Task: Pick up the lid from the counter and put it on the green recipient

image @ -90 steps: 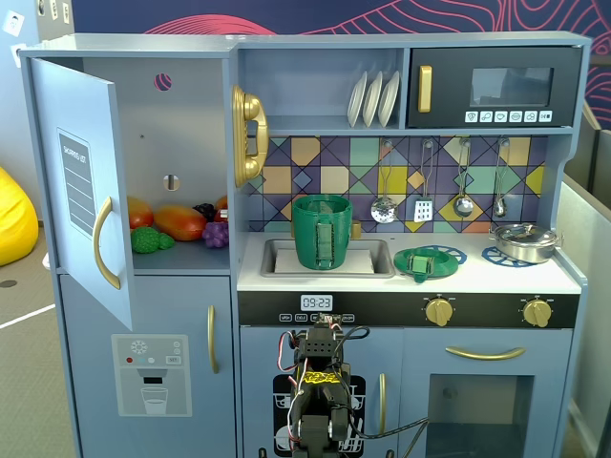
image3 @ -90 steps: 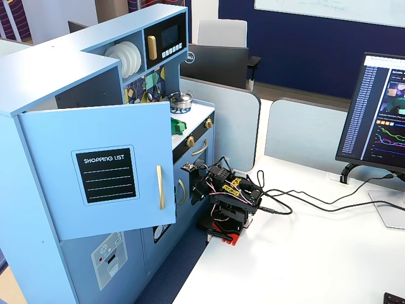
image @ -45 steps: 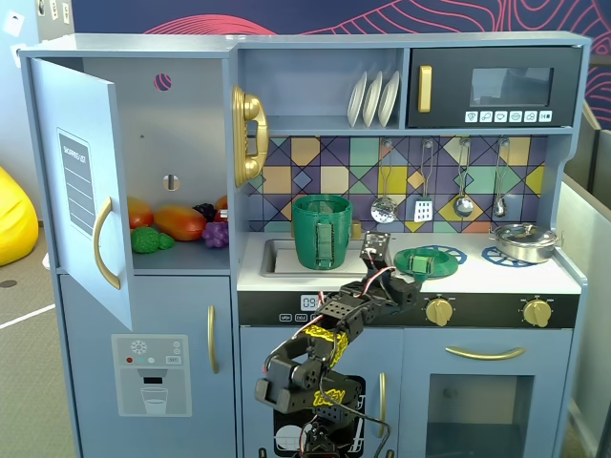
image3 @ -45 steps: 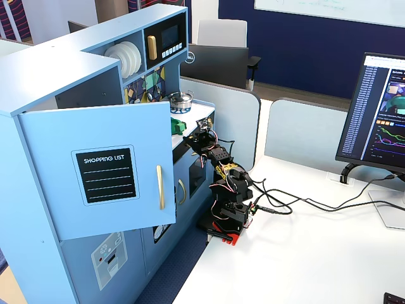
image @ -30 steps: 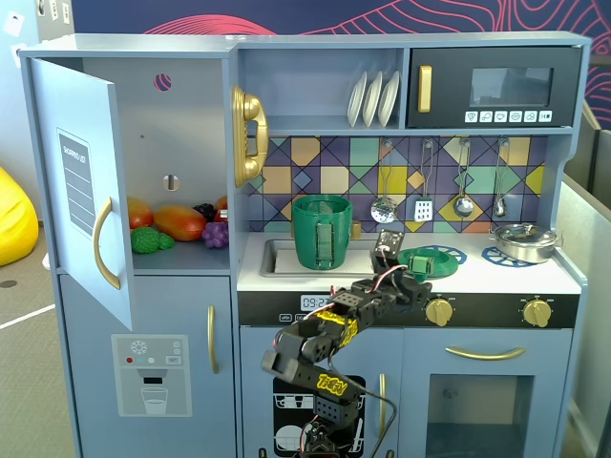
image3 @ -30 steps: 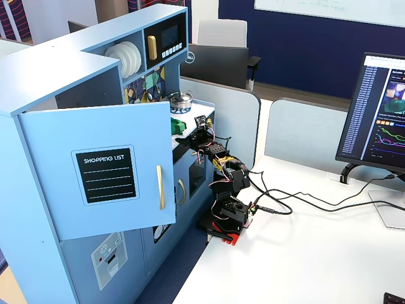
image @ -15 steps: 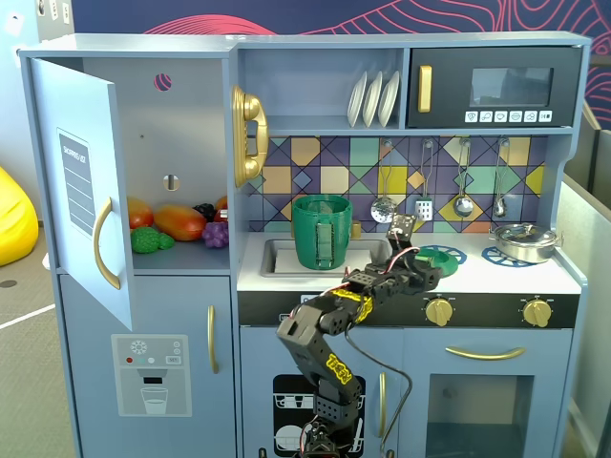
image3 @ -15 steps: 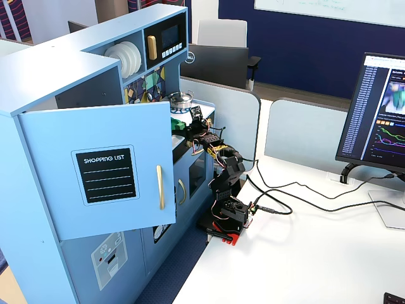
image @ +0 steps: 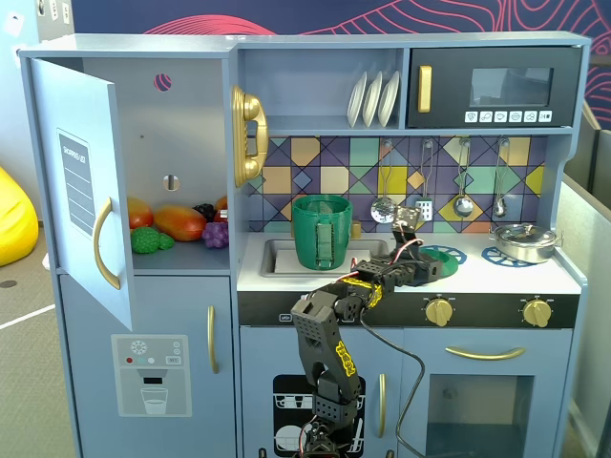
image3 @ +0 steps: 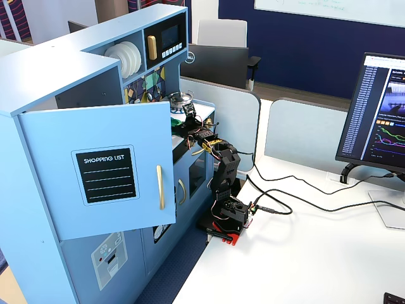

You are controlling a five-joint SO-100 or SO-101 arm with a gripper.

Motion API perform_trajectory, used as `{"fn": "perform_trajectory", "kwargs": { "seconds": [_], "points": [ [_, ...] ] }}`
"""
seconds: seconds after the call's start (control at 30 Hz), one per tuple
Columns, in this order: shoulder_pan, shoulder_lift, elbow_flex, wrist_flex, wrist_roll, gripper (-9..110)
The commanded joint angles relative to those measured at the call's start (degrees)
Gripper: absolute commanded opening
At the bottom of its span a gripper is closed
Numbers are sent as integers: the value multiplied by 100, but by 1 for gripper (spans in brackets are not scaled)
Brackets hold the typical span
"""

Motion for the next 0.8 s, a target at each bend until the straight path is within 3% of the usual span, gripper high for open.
{"fn": "perform_trajectory", "kwargs": {
  "seconds": [0.0,0.33,0.77],
  "points": [
    [-88,88,-396,44,-70,0],
    [-44,404,-967,141,158,0],
    [-571,1169,-2522,1433,624,0]
  ]
}}
